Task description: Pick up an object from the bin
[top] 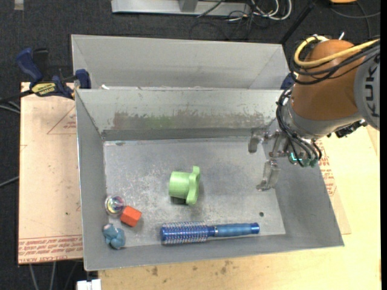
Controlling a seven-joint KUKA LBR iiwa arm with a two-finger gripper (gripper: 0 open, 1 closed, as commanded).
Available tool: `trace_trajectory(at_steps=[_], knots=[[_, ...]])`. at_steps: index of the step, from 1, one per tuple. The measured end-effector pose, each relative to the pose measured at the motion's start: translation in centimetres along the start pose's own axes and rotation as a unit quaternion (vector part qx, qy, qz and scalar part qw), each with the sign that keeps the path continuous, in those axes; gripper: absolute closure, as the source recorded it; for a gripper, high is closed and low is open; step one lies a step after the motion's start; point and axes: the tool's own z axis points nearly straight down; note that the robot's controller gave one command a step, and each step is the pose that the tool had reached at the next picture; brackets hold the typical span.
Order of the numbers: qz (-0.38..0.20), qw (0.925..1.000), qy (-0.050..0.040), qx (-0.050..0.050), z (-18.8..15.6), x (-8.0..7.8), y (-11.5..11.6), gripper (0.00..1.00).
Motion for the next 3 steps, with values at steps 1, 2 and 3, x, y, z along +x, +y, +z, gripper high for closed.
trace_trajectory(at_steps=[1,2,3], knots=[[-0.030,0.9995,0.0012,-0.001,10.7,4.4,7.6,0.00],[0.004,1.0000,-0.0055,0.000,13.6,7.2,10.9,0.00],[-0.006,1.0000,-0.0060,0.002,13.5,7.1,2.1,0.00]])
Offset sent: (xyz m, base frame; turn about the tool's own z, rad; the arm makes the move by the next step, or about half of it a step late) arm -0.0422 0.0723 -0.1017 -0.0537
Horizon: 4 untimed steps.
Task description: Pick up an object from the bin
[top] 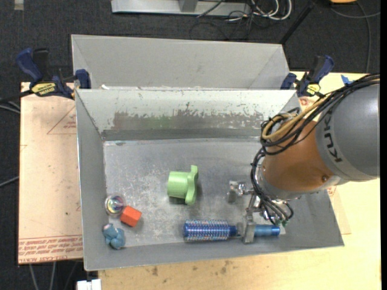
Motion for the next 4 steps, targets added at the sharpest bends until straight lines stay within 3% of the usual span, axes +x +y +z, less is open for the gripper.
trace_trajectory(at_steps=[1,2,3,4], knots=[[0.007,1.0000,-0.0003,-0.002,-0.8,0.8,6.0,0.00],[0.010,1.0000,0.0006,-0.001,-0.8,0.9,5.7,1.00],[0.008,1.0000,0.0013,-0.002,-1.5,1.0,8.9,1.00],[0.209,0.9780,0.0023,0.000,0.2,-0.4,4.7,1.00]])
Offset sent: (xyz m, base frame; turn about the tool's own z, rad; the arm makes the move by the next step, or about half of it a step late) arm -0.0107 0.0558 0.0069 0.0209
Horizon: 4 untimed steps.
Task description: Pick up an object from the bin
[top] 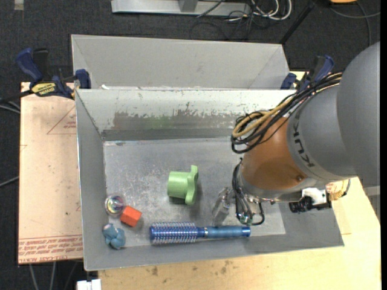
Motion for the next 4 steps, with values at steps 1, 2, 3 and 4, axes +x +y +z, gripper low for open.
trace_trajectory(at_steps=[1,2,3,4], knots=[[0.000,0.9999,-0.0103,-0.004,-0.3,-0.5,0.3,0.00],[0.009,1.0000,-0.0018,0.000,-1.3,-3.6,-3.8,0.00],[-0.048,0.9988,-0.0054,-0.003,-0.3,-6.0,-12.4,0.00],[-0.133,0.9911,-0.0026,-0.001,-0.8,-4.9,-12.7,0.00]])
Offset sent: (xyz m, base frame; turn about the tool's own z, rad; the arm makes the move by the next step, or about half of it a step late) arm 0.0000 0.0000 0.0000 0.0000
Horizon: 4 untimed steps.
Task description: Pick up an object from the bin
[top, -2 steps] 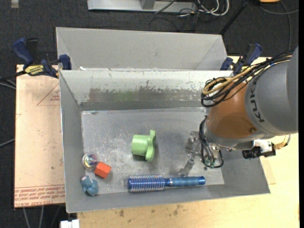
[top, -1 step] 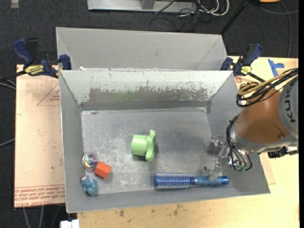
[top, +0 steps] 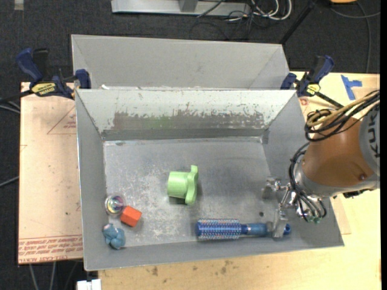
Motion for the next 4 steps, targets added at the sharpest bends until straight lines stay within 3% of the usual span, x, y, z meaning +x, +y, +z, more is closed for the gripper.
trace_trajectory(at_steps=[1,2,3,4], knots=[[0.144,0.9895,0.0034,0.000,0.7,1.0,4.9,0.00],[0.145,0.9895,0.0001,0.000,0.6,0.8,4.9,1.00],[0.147,0.9891,-0.0025,-0.001,-14.3,-5.9,13.5,1.00],[0.149,0.9888,0.0028,0.001,-13.8,-5.6,13.2,0.00]])
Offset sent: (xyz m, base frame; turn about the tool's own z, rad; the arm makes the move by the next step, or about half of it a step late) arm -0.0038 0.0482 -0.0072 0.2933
